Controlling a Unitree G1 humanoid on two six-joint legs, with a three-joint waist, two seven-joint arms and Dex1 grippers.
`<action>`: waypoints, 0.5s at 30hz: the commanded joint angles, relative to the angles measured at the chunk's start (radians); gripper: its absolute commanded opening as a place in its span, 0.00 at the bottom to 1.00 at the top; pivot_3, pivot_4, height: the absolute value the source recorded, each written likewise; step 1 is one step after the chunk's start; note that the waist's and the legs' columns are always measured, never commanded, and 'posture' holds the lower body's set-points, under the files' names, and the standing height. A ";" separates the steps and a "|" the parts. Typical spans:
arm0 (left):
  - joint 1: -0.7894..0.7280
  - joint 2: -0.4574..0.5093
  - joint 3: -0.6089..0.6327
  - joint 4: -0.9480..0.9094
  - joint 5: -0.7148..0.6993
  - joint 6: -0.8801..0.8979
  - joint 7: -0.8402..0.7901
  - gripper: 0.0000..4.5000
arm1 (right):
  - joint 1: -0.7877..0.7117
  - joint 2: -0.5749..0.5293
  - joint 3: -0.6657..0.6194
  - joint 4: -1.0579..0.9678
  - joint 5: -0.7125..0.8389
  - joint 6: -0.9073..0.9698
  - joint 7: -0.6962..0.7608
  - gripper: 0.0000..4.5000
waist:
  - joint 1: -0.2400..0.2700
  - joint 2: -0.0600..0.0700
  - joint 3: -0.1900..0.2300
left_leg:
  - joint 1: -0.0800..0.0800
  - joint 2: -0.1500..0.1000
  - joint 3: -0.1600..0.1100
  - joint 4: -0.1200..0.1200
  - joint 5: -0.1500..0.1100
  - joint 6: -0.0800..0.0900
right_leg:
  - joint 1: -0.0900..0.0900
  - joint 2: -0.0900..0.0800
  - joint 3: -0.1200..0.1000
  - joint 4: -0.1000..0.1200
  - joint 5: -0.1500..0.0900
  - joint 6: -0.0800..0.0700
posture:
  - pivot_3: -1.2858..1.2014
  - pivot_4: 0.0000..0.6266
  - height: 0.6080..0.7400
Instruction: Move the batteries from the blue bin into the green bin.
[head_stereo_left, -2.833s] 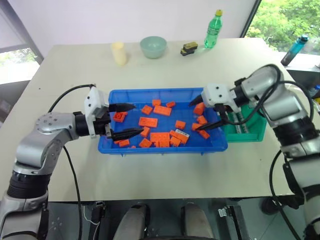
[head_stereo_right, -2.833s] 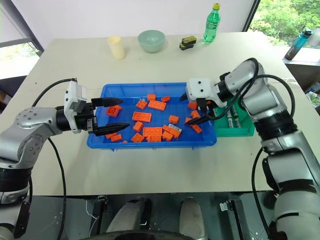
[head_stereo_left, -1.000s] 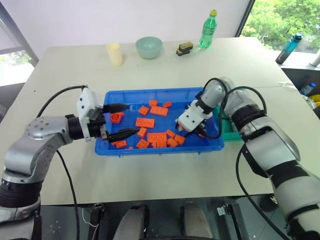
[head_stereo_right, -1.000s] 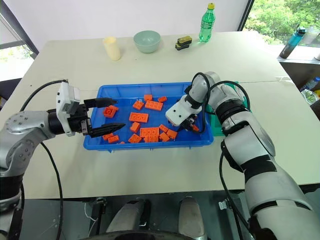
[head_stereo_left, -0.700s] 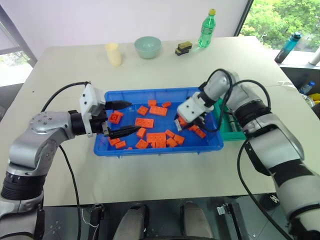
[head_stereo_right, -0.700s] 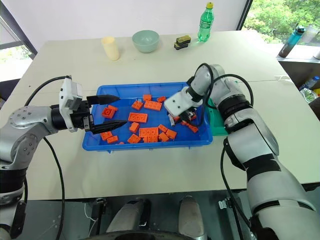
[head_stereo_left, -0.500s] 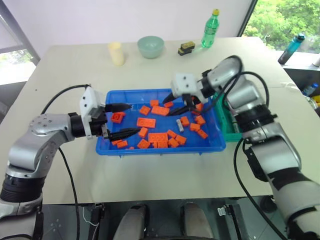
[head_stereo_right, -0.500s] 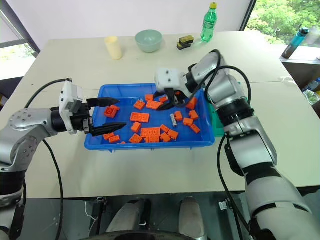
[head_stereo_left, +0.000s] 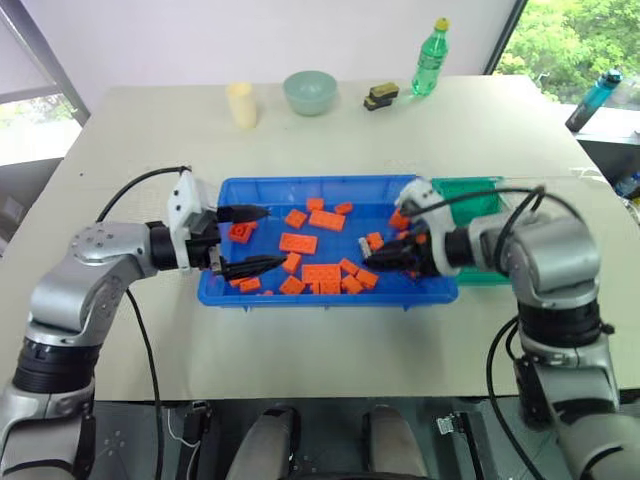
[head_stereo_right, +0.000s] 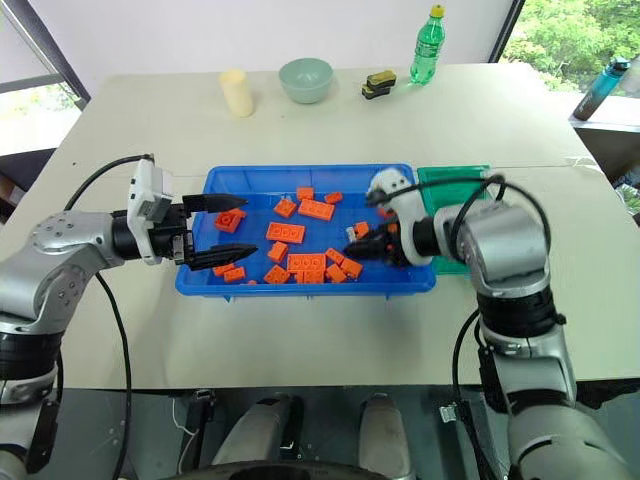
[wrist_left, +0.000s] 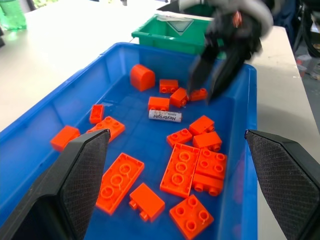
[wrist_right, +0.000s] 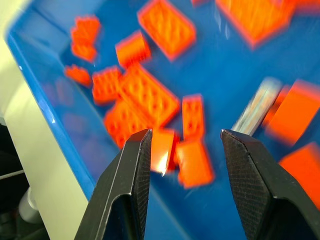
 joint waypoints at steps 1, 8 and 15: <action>-0.023 0.000 0.004 0.001 0.007 -0.026 -0.015 1.00 | -0.031 0.037 -0.053 0.025 0.048 0.007 -0.134 0.50 | -0.002 0.000 0.000 | 0.000 0.000 0.000 0.000 0.000 0.000 | 0.000 0.000 0.000 0.000 0.000 0.000 | 0.52 0.24 0.92; -0.011 0.010 0.018 -0.017 0.003 -0.021 -0.014 1.00 | -0.083 0.088 -0.080 0.168 0.089 0.007 -0.306 0.50 | 0.001 0.000 0.000 | 0.000 0.000 0.000 0.000 0.000 0.000 | 0.000 0.000 0.000 0.000 0.000 0.000 | 0.52 0.24 0.92; 0.018 0.026 0.038 -0.042 -0.005 -0.014 0.002 1.00 | -0.103 0.093 -0.061 0.223 0.146 0.007 -0.389 0.50 | -0.001 0.000 0.000 | 0.000 0.000 0.000 0.000 0.000 0.000 | 0.000 0.001 0.000 0.000 0.000 0.000 | 0.52 0.24 0.92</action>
